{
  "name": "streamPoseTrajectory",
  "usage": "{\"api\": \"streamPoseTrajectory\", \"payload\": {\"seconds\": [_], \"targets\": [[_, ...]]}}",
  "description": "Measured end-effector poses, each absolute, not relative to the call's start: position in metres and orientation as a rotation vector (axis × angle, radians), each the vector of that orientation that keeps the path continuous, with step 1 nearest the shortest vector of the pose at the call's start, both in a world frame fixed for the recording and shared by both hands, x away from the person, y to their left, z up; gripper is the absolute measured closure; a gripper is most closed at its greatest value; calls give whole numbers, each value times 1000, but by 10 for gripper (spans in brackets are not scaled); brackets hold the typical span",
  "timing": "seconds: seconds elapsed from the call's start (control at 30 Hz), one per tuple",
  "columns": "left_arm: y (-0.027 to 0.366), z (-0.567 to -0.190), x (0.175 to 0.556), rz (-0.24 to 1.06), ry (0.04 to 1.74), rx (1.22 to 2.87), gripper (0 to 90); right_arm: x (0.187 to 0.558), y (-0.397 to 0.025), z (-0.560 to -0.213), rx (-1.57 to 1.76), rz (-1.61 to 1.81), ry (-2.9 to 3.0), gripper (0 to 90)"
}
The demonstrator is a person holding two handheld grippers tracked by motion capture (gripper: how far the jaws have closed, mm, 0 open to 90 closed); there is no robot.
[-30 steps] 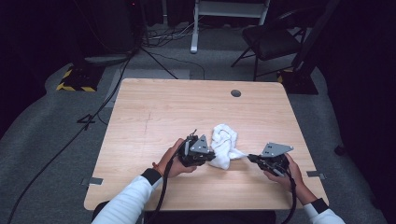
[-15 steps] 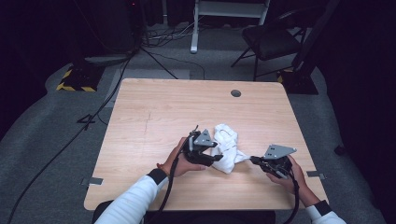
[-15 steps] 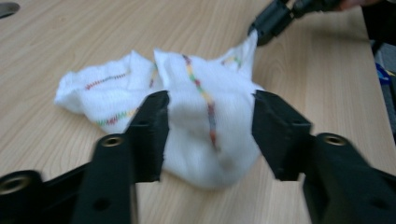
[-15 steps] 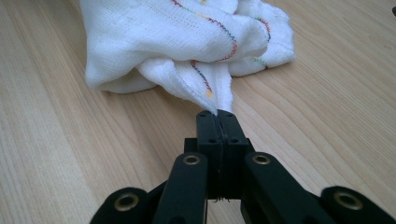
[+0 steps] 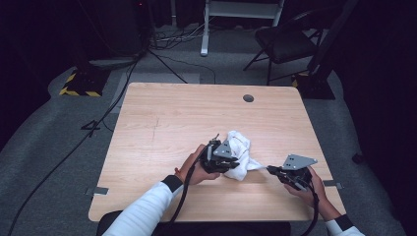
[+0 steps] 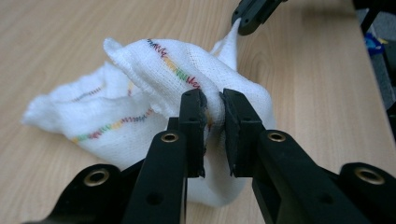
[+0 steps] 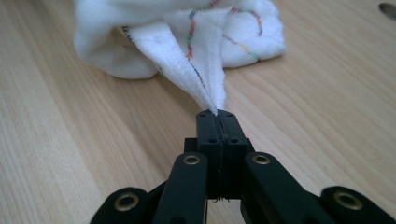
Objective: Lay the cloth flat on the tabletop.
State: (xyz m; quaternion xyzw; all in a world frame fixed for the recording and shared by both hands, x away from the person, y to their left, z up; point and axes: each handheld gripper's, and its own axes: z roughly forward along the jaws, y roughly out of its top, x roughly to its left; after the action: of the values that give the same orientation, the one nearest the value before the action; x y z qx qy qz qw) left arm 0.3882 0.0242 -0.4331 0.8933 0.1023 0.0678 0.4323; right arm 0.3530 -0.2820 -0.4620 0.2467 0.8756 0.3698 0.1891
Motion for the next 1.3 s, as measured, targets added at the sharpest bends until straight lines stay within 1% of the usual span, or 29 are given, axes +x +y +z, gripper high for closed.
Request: {"api": "streamPoseTrajectory", "payload": {"seconds": [0.07, 0.2, 0.33, 0.5, 0.53, 0.7, 0.73, 0.77, 0.8, 0.9, 1.0, 1.03, 1.13, 1.3], "targets": [[37, -425, 384, 190, 238, 2192, 796, 353, -284, -458, 703, 1071, 2434, 898], [58, -421, 374, 211, 190, 2174, 803, 350, -282, -451, 700, 1109, 2400, 898], [71, -432, 359, 245, 122, 2239, 838, 349, -281, -450, 701, 1105, 2403, 898], [82, -445, 343, 273, 123, 2296, 858, 351, -282, -453, 721, 1097, 2418, 898], [85, -447, 342, 282, 141, 2297, 828, 351, -282, -454, 730, 1092, 2415, 898], [114, -455, 345, 265, 267, 2281, 767, 352, -281, -456, 727, 1090, 2415, 897], [114, -455, 345, 265, 267, 2281, 737, 352, -281, -456, 727, 1090, 2415, 897], [122, -457, 348, 264, 326, 2262, 700, 352, -277, -456, 713, 1088, 2421, 897], [124, -456, 350, 262, 342, 2251, 685, 352, -275, -457, 702, 1086, 2421, 897], [121, -452, 353, 259, 379, 2221, 586, 352, -269, -454, 682, 1086, 2408, 896], [109, -451, 356, 256, 425, 2213, 416, 354, -264, -452, 661, 1082, 2400, 896], [109, -451, 356, 256, 425, 2213, 379, 355, -262, -451, 654, 1077, 2398, 896], [81, -445, 356, 224, 430, 2183, 284, 357, -259, -452, 652, 1070, 2390, 895], [33, -439, 355, 193, 373, 2212, 257, 359, -259, -453, 655, 1062, 2382, 892]]}}
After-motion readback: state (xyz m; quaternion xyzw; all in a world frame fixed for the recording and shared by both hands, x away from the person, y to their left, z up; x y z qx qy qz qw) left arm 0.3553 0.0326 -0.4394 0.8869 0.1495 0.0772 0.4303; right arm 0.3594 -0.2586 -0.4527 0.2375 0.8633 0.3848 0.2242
